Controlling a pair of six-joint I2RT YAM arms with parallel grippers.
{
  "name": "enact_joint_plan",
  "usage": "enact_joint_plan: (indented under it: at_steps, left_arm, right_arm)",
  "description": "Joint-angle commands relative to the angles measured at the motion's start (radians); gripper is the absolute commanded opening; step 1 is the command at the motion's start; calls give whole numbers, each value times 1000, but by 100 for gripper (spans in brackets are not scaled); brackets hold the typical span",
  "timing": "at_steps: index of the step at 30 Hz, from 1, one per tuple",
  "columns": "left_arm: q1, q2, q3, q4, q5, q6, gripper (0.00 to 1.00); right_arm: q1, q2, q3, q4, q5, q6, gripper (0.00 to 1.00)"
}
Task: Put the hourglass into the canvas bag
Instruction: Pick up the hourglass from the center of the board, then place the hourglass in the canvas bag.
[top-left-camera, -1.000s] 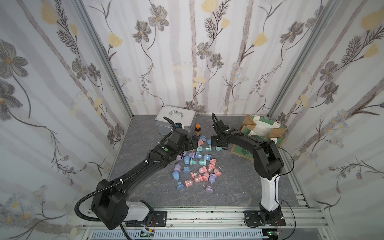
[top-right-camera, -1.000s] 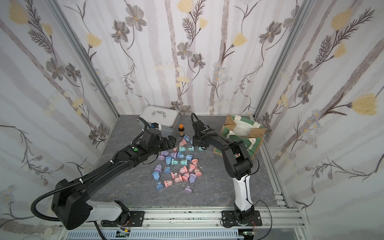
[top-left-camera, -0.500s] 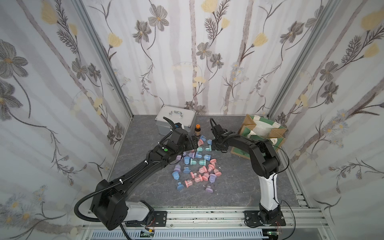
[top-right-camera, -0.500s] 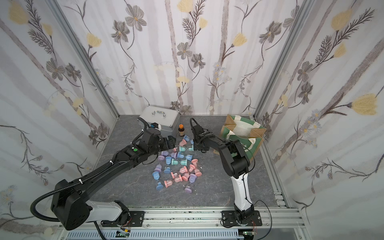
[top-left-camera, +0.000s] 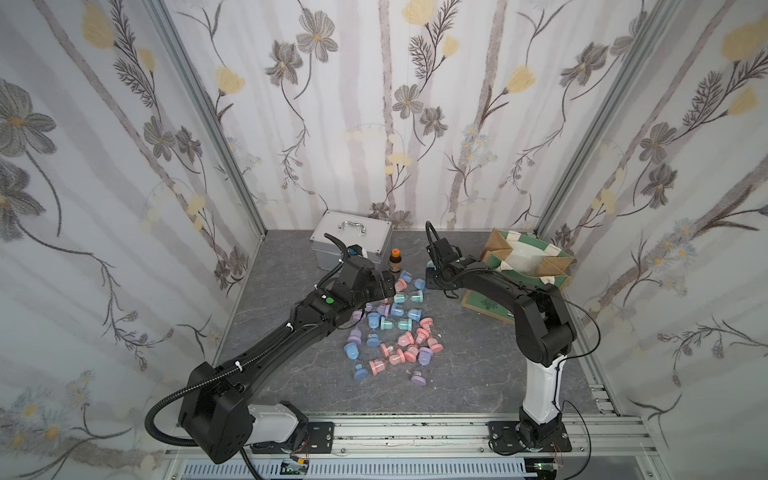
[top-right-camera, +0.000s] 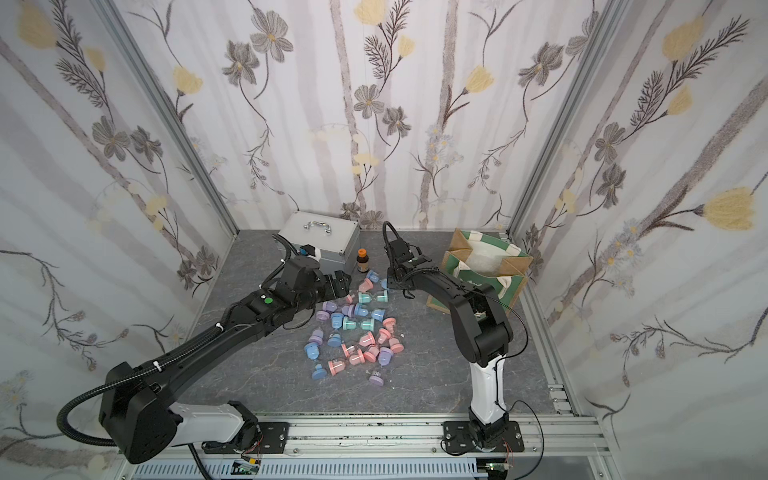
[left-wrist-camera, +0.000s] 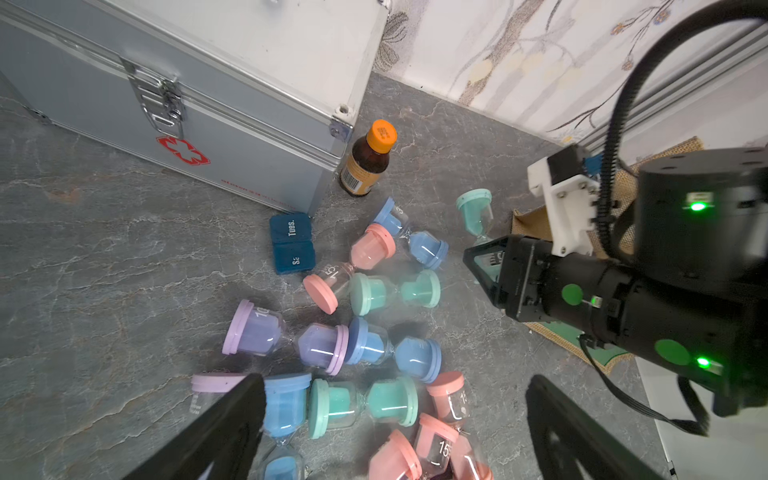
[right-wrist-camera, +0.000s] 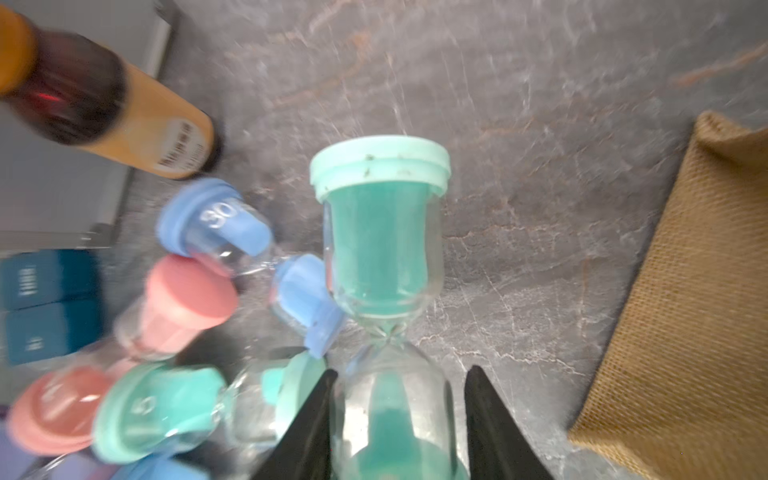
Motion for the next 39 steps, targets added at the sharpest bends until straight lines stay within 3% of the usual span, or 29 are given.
enact_joint_plan:
  at_steps: [1,8,15,25,32,39]
  left_arm:
    - [1,-21,2,24,1,-21,100]
    - [-9,-53,5,15,37,-29,100]
    - [-50,-53,20,19,50,-21,100]
    - [-151,-29,39,60,33,-38,100]
    - [-231,43,65,89,39,-50,100]
    - [-277,131,122,101,43,-46,100]
  right_arm:
    - [8,-75,6,15,-10,-10,29]
    - [8,-271,-7,-24,-7,4,24]
    - [3,-461,-6,-75,87,16,24]
    - [-130,-640,-36,-178,223,17,24]
    - [-316,-680,-149,-149,189,-26,25]
    - [-437,-598,-145,-108,120,-58,26]
